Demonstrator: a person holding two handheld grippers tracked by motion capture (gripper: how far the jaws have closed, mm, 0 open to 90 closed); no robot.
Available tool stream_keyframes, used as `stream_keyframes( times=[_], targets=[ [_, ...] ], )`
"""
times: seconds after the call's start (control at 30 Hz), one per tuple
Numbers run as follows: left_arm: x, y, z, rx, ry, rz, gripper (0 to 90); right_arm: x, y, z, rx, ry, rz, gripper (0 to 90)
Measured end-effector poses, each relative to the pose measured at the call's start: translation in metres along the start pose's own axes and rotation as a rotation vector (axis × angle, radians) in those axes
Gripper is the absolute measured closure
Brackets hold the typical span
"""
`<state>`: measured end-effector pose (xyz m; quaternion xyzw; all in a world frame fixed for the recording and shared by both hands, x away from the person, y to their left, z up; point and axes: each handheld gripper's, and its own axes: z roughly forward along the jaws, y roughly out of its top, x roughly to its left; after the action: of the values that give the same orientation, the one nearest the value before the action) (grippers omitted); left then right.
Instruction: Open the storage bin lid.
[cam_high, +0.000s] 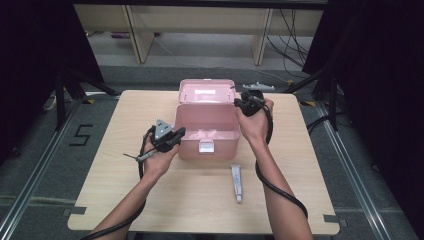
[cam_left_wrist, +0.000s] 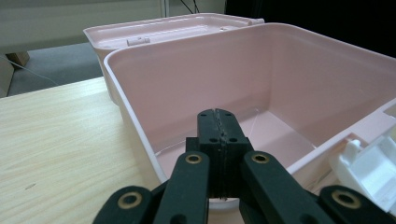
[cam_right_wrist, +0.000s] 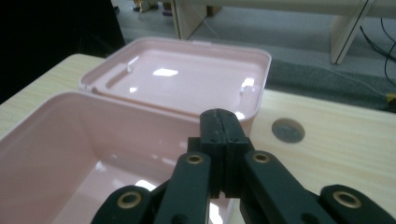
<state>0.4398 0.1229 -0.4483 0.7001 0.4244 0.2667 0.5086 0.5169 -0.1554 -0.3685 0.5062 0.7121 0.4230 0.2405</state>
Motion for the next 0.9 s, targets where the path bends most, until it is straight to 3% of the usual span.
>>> stream_keyframes(
  times=[0.2,0.3,0.43,0.47,0.63,0.67,0.77,0.87,0.9],
  targets=[
    [0.0,0.0,0.0,0.0,0.0,-0.003,90.0,-0.001,-0.018,-0.005,0.09,0.015,0.035,88.3],
    [0.0,0.0,0.0,0.0,0.0,-0.003,90.0,-0.004,-0.027,-0.008,0.107,0.013,0.049,86.3],
    [0.0,0.0,0.0,0.001,0.001,-0.003,90.0,-0.01,-0.036,-0.014,0.085,0.021,0.052,83.0],
    [0.0,0.0,0.0,0.0,0.001,-0.004,90.0,-0.009,-0.039,-0.017,0.088,0.015,0.08,82.3],
    [0.0,0.0,0.0,0.001,-0.001,-0.005,90.0,-0.014,-0.049,-0.027,0.084,0.034,0.1,79.5],
    [0.001,0.0,0.0,0.0,-0.003,-0.007,90.0,-0.014,-0.051,-0.029,0.097,0.026,0.123,78.6],
    [0.003,0.001,0.0,-0.004,-0.019,-0.019,89.8,-0.02,-0.054,-0.035,0.09,0.024,0.104,77.3],
    [0.004,0.001,0.0,-0.003,-0.022,-0.024,89.1,-0.024,-0.056,-0.04,0.106,0.023,0.133,75.6],
    [0.005,0.001,0.0,-0.004,-0.022,-0.024,88.8,-0.026,-0.057,-0.042,0.114,0.02,0.109,75.3]
  ],
)
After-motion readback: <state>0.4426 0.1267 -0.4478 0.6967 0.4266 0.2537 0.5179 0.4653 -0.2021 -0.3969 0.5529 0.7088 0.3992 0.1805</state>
